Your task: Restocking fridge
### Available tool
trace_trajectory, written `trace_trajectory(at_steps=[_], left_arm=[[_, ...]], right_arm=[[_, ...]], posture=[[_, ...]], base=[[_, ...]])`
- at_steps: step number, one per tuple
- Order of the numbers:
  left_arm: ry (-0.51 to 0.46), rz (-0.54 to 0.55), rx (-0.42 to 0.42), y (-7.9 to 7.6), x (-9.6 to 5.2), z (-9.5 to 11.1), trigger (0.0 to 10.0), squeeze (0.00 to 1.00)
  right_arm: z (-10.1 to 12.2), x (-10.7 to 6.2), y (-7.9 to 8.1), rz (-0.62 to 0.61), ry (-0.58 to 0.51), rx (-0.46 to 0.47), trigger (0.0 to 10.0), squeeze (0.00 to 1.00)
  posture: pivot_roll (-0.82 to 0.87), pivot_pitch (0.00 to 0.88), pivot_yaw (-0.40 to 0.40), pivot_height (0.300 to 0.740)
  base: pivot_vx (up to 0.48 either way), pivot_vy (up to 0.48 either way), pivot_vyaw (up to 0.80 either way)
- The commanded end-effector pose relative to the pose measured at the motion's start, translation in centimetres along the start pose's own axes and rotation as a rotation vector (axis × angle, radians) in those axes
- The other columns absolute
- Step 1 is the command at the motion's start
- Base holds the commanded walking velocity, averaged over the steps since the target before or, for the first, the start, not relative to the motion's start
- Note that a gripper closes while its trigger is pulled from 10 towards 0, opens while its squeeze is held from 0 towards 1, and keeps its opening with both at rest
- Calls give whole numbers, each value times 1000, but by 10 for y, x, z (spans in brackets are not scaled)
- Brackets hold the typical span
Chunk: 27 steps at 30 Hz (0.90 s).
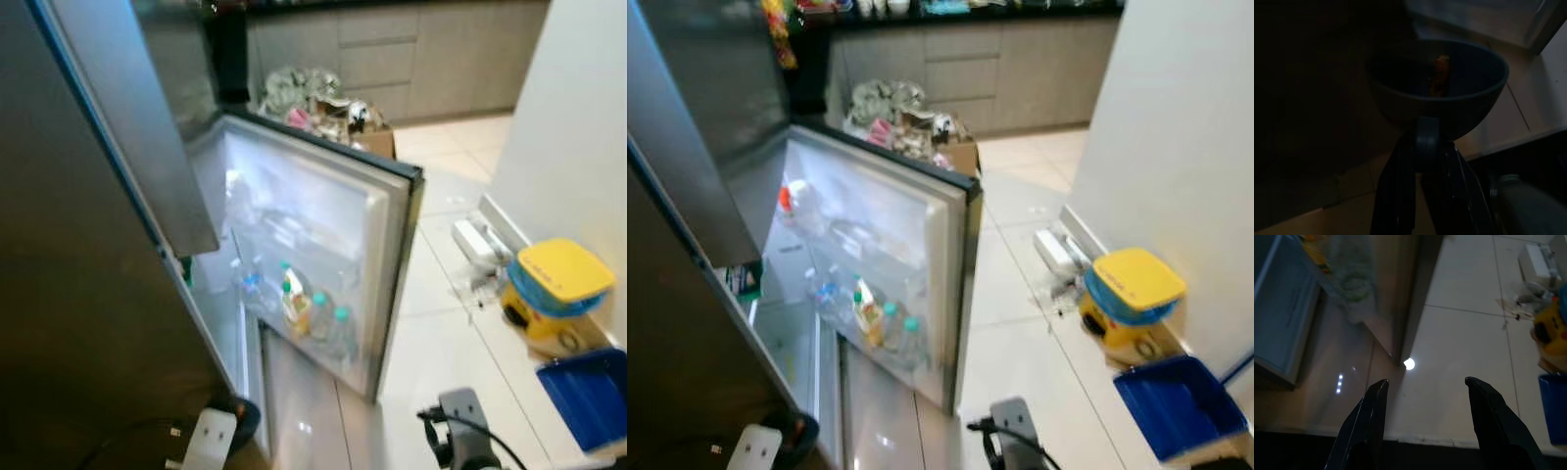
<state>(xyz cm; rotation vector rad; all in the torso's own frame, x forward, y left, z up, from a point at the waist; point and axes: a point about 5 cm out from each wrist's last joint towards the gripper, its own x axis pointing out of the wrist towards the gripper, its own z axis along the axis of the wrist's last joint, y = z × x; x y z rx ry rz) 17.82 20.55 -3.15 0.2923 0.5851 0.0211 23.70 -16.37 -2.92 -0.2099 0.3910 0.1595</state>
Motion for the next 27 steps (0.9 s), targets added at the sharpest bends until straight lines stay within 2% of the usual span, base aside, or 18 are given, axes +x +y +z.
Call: trace_trajectory(at_steps=[1, 2, 5, 8, 11, 14, 15, 17, 18, 19, 20, 21, 27], left_arm=[[-54, 57, 0, 12, 4, 12, 10000, 0], [-54, 57, 0, 12, 4, 12, 10000, 0], [-44, 59, 2, 14, 2, 8, 10000, 0], [-43, 59, 2, 14, 1, 8, 10000, 0], [-33, 62, 2, 16, -1, 6, 10000, 0], [-21, 66, 3, 19, -4, 2, 10000, 0], [-21, 66, 3, 19, -4, 2, 10000, 0], [-16, 71, 6, 22, -5, 0, 10000, 0], [-16, 71, 6, 22, -5, 0, 10000, 0], [-14, 73, 7, 23, -5, 0, 10000, 0], [-12, 78, 8, 24, -5, 0, 10000, 0], [-12, 79, 8, 24, -5, 0, 10000, 0], [-15, 85, 5, 27, -7, 1, 10000, 0]], right_arm=[[-6, -4, 10, 50, 19, -1, 10000, 0], [-6, -4, 10, 50, 19, -1, 10000, 0], [-1, -3, 19, 129, -12, -78, 10000, 0], [2, -2, 20, 135, -22, -92, 10000, 0], [16, 5, 9, 112, -70, -102, 10000, 0], [44, 17, -13, 105, -145, -104, 10000, 0], [44, 17, -13, 105, -145, -104, 10000, 0], [66, 24, -24, 155, -196, -92, 10000, 0], [66, 24, -24, 155, -196, -92, 10000, 0], [82, 29, -28, 207, -226, -95, 10000, 0], [108, 35, -33, 288, -273, -117, 10000, 0], [120, 37, -36, 318, -292, -130, 10000, 0], [150, 45, -42, 383, -324, -169, 10000, 0]], posture=[[-41, 114, 33, 740], [-41, 114, 33, 740], [-41, 114, 33, 740], [-41, 119, 38, 740], [-37, 123, 42, 740], [-36, 126, 45, 740], [-36, 126, 45, 740], [-36, 126, 47, 740], [-36, 126, 47, 740], [-37, 128, 50, 740], [-38, 129, 51, 740], [-37, 131, 51, 740], [-20, 148, 58, 740]], base=[[0, 0, 0], [0, 0, 0], [0, 0, 0], [0, 0, 0], [0, 0, 0], [0, 0, 0], [0, 0, 0], [0, 0, 0], [0, 0, 0], [0, 0, 0], [0, 0, 0], [0, 0, 0], [0, 0, 0]])
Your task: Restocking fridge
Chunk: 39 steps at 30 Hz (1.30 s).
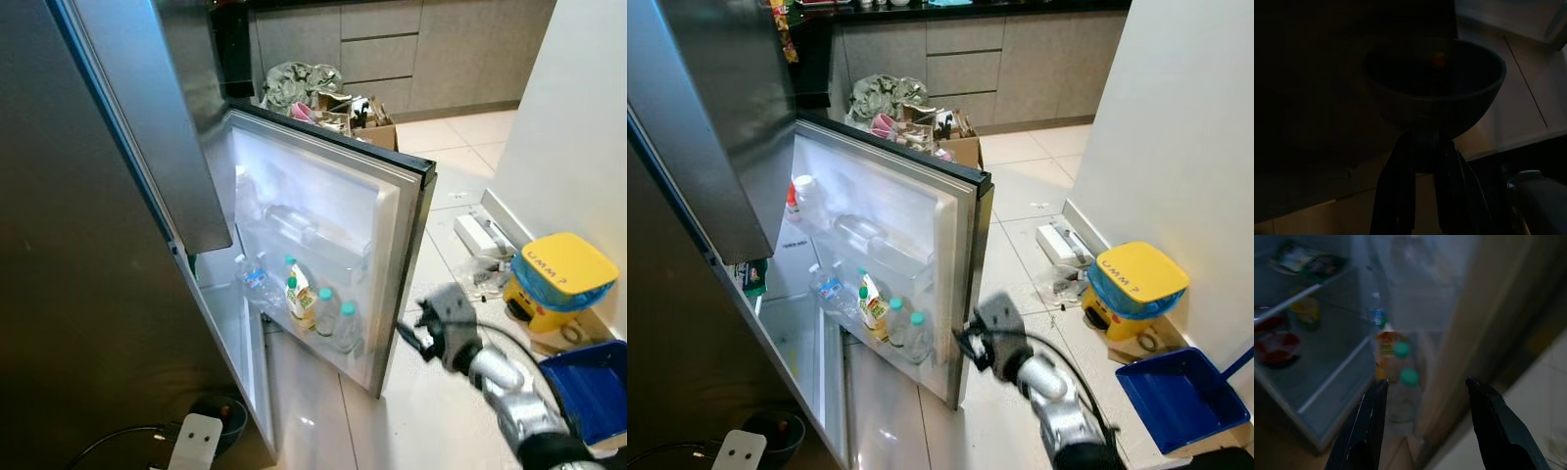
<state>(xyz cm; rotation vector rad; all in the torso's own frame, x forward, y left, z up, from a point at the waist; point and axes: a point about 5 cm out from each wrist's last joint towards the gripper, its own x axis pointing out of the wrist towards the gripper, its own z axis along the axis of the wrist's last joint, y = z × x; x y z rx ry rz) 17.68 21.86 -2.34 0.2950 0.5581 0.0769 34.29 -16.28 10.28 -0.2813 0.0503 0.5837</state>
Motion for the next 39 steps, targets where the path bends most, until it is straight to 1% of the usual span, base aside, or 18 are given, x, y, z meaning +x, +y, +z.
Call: trace_trajectory(at_steps=[1, 3, 7, 10, 13, 14, 17, 21, 24, 27, 30, 31, 32, 34, 35, 36, 37, 39], left_arm=[[1, 30, 21, 13, -3, -1, 10000, 0], [-1, 38, 31, 19, -11, -1, 10000, 0], [5, 59, 36, 29, -18, -3, 10000, 0], [39, 136, 35, 52, -32, -11, 10000, 0], [61, 170, 26, 61, -39, -16, 10000, 0], [116, 231, 34, 80, -57, -31, 10000, 0], [164, 291, 55, 97, -74, -43, 10000, 0], [178, 311, 61, 102, -79, -46, 10000, 0], [186, 322, 65, 106, -82, -43, 10000, 0], [176, 320, 62, 106, -80, -38, 10000, 0], [147, 308, 49, 101, -75, -28, 10000, 0], [138, 305, 44, 99, -74, -25, 10000, 0], [138, 305, 44, 99, -74, -25, 10000, 0], [128, 298, 37, 96, -73, -22, 10000, 0], [128, 298, 37, 96, -73, -22, 10000, 0], [126, 296, 34, 96, -73, -22, 10000, 0], [126, 296, 34, 96, -73, -22, 10000, 0], [128, 295, 34, 96, -72, -21, 10000, 0]], right_arm=[[-2, 2, -1, 31, 29, 15, 10000, 0], [12, 11, -8, 74, 20, 9, 10000, 0], [22, 16, -11, 109, 6, 37, 10000, 0], [39, 26, -14, 151, -22, 72, 10000, 0], [44, 29, -13, 159, -30, 75, 10000, 0], [51, 36, -10, 200, -43, 101, 10000, 0], [59, 43, -4, 258, -55, 134, 10000, 0], [61, 46, -1, 283, -53, 137, 10000, 0], [70, 54, 12, 408, -52, 145, 10000, 0], [76, 58, 17, 448, -60, 166, 10000, 0], [73, 59, 12, 388, -18, 145, 10000, 0], [71, 57, 4, 320, 2, 126, 10000, 0], [71, 57, 4, 320, 2, 126, 10000, 0], [66, 50, -17, 179, 30, 121, 10000, 0], [66, 50, -17, 179, 30, 121, 10000, 0], [59, 36, -44, 9, 72, 98, 10000, 0], [59, 36, -44, 9, 72, 98, 10000, 0], [55, 18, -72, -149, 101, 55, 10000, 0]], posture=[[-9, 157, 63, 740], [24, 180, 74, 740], [52, 198, 80, 740], [98, 220, 88, 740], [122, 231, 91, 740], [151, 242, 93, 740], [192, 248, 93, 740], [192, 248, 93, 740], [215, 255, 97, 740], [218, 257, 102, 740], [220, 255, 107, 740], [220, 253, 108, 740], [220, 253, 108, 740], [220, 253, 108, 740], [220, 253, 108, 740], [208, 251, 111, 740], [208, 251, 111, 740], [204, 247, 114, 740]], base=[[0, 0, 0], [0, 0, 0], [0, 0, 0], [0, 0, 0], [0, 0, 0], [0, 0, 0], [0, 0, 0], [0, 0, 0], [0, 0, 0], [0, 0, 0], [0, 0, 0], [0, 0, 0], [0, 0, 0], [0, 0, 0], [0, 0, 0], [0, 0, 0], [0, 0, 0], [0, 0, 0]])
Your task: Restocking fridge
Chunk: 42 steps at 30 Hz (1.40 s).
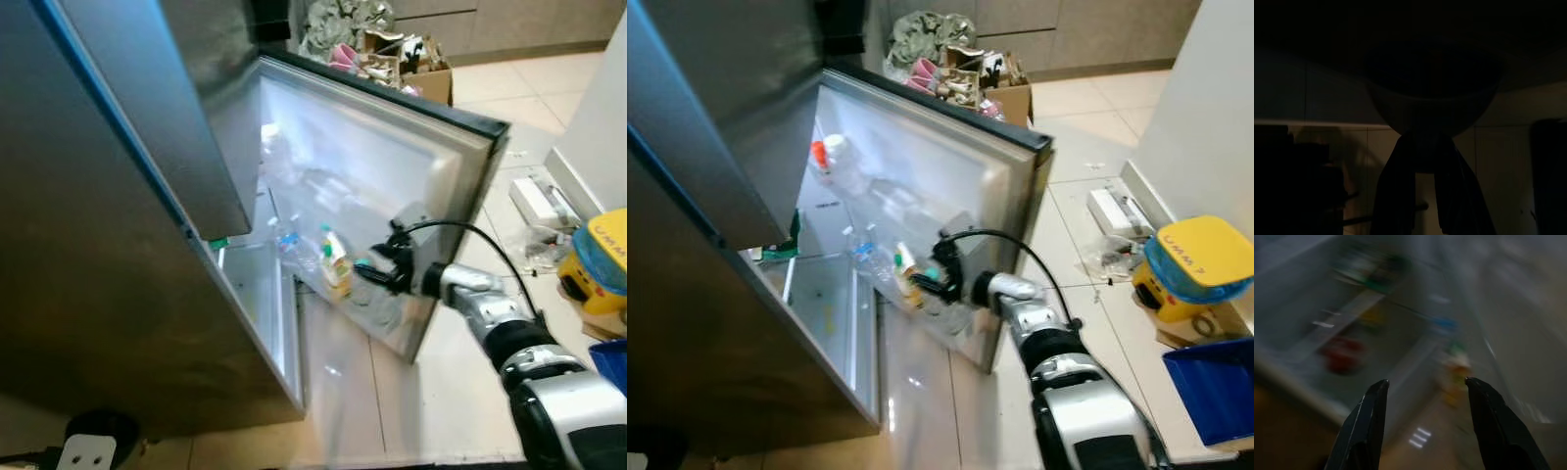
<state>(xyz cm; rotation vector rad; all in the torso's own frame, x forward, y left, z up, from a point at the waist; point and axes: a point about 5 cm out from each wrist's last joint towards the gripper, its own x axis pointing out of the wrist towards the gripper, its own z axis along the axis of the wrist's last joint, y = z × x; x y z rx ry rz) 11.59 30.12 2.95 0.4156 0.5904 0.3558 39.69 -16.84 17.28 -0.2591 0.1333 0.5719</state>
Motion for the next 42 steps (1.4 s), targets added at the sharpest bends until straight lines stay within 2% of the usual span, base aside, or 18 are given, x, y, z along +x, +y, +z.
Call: trace_trajectory(at_steps=[1, 3, 4, 6, 7, 8, 11, 15, 18, 20, 21, 23, 25, 27, 28, 30, 36, 42], left_arm=[[53, 6, -3, 3, -5, -11, 10000, 0], [52, 4, -4, 3, -4, -10, 10000, 0], [52, 4, -4, 3, -4, -10, 10000, 0], [50, 2, -7, 2, -2, -8, 10000, 0], [50, 2, -7, 2, -2, -8, 10000, 0], [49, -2, -10, -1, -1, -7, 10000, 0], [49, -9, -12, -3, -1, -6, 10000, 0], [46, -32, -8, -11, 3, -5, 10000, 0], [38, -46, -5, -16, 6, -2, 10000, 0], [22, -54, -11, -23, 13, 4, 10000, 0], [22, -54, -11, -23, 13, 4, 10000, 0], [16, -54, -21, -27, 18, 8, 10000, 0], [17, -53, -26, -29, 20, 8, 10000, 0], [8, -57, -50, -34, 24, 12, 10000, 0], [8, -57, -50, -34, 24, 12, 10000, 0], [2, -68, -85, -40, 28, 16, 10000, 0], [-1, -98, -140, -51, 30, 16, 10000, 0], [-25, -137, -141, -62, 28, 16, 10000, 0]], right_arm=[[-9, -14, -21, -149, 26, 15, 10000, 0], [-8, -45, -61, -364, 41, -36, 10000, 0], [-8, -45, -61, -364, 41, -36, 10000, 0], [-2, -82, -100, -619, 72, -128, 10000, 0], [-2, -82, -100, -619, 72, -128, 10000, 0], [5, -118, -130, -818, 62, -147, 10000, 0], [11, -137, -142, -874, 11, -112, 10000, 0], [5, -129, -132, -791, -77, -49, 10000, 0], [-5, -116, -118, -717, -104, -29, 10000, 0], [-39, -83, -71, -577, -134, 58, 10000, 0], [-39, -83, -71, -577, -134, 58, 10000, 0], [-74, -64, -25, -514, -117, 154, 10000, 0], [-85, -61, -12, -517, -101, 186, 10000, 0], [-123, -58, 33, -497, -12, 247, 10000, 0], [-123, -58, 33, -497, -12, 247, 10000, 0], [-156, -64, 74, -462, 78, 285, 10000, 0], [-181, -79, 107, -432, 167, 230, 10000, 0], [-177, -81, 111, -441, 144, 189, 10000, 0]], posture=[[204, 247, 114, 740], [196, 241, 114, 740], [196, 241, 114, 740], [192, 239, 113, 740], [192, 239, 113, 740], [175, 235, 110, 740], [164, 235, 110, 740], [132, 231, 114, 740], [121, 227, 114, 740], [98, 213, 107, 740], [98, 213, 107, 740], [86, 203, 105, 740], [81, 199, 103, 740], [67, 189, 98, 740], [67, 189, 98, 740], [42, 176, 85, 740], [17, 155, 56, 740], [-8, 143, 39, 740]], base=[[0, 0, 0], [0, 0, 0], [0, 0, 0], [0, 0, 0], [0, 0, 0], [0, 0, 0], [0, 0, 0], [0, 0, 0], [0, 0, 0], [0, 0, 0], [0, 0, 0], [0, 0, 0], [0, 0, 0], [0, 0, 0], [0, 0, 0], [0, 0, 0], [0, 0, 0], [0, 0, 0]])
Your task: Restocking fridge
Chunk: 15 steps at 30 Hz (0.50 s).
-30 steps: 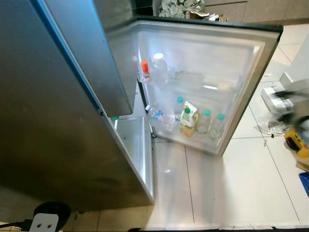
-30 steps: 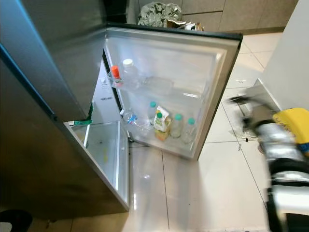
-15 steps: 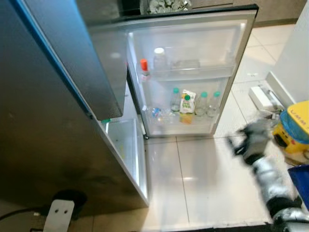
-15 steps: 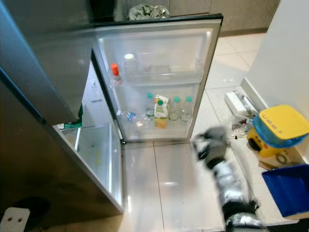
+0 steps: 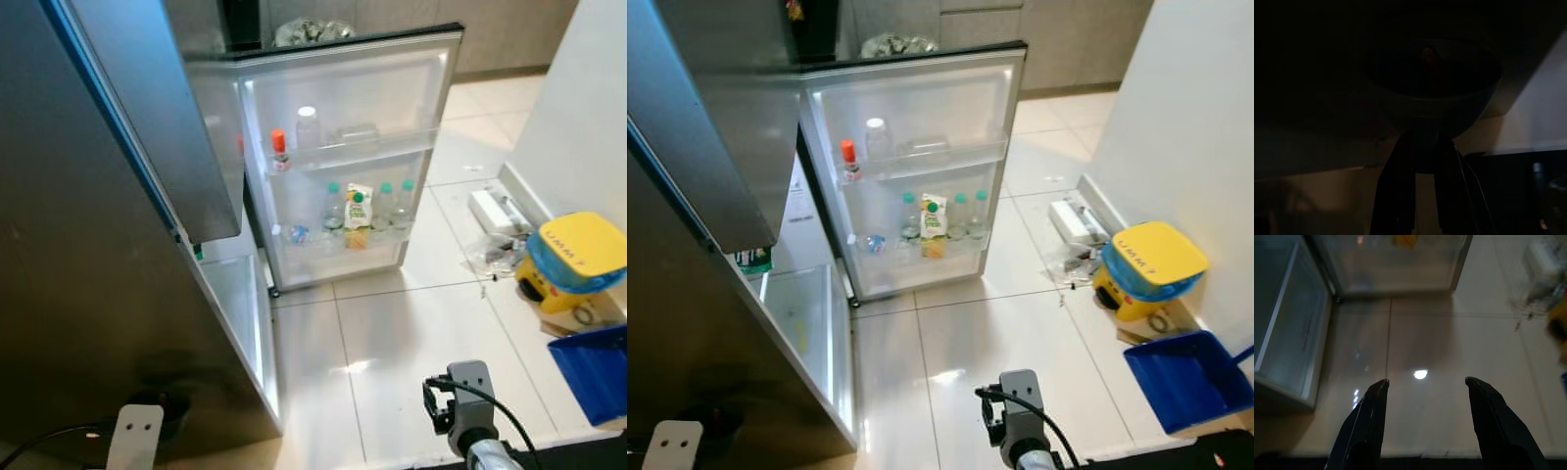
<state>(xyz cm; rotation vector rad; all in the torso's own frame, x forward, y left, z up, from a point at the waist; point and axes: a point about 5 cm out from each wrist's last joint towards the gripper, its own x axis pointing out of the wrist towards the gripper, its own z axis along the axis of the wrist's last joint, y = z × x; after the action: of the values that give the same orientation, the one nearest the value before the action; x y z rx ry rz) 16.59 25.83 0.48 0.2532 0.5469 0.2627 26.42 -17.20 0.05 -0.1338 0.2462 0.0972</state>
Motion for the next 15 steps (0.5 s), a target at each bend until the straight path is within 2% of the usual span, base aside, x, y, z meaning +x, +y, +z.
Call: trace_trajectory(at_steps=[1, 6, 8, 15], left_arm=[[-7, -41, 23, -8, -5, -6, 10000, 0], [-22, -71, 27, -13, -8, -6, 10000, 0], [-39, -93, 4, -19, -10, -5, 10000, 0], [-8, -53, -45, -13, -11, -14, 10000, 0]], right_arm=[[-2, -4, 4, 1, 0, -18, 10000, 0], [1, -4, 4, -2, -19, -27, 10000, 0], [10, -3, 2, -2, -53, -40, 10000, 0], [10, -3, -2, 7, -51, -68, 10000, 0]], posture=[[-13, 142, 37, 740], [-33, 136, 29, 740], [-50, 128, 6, 740], [-62, 124, -12, 740]], base=[[0, 0, 0], [0, 0, 0], [0, 0, 0], [0, 0, 0]])
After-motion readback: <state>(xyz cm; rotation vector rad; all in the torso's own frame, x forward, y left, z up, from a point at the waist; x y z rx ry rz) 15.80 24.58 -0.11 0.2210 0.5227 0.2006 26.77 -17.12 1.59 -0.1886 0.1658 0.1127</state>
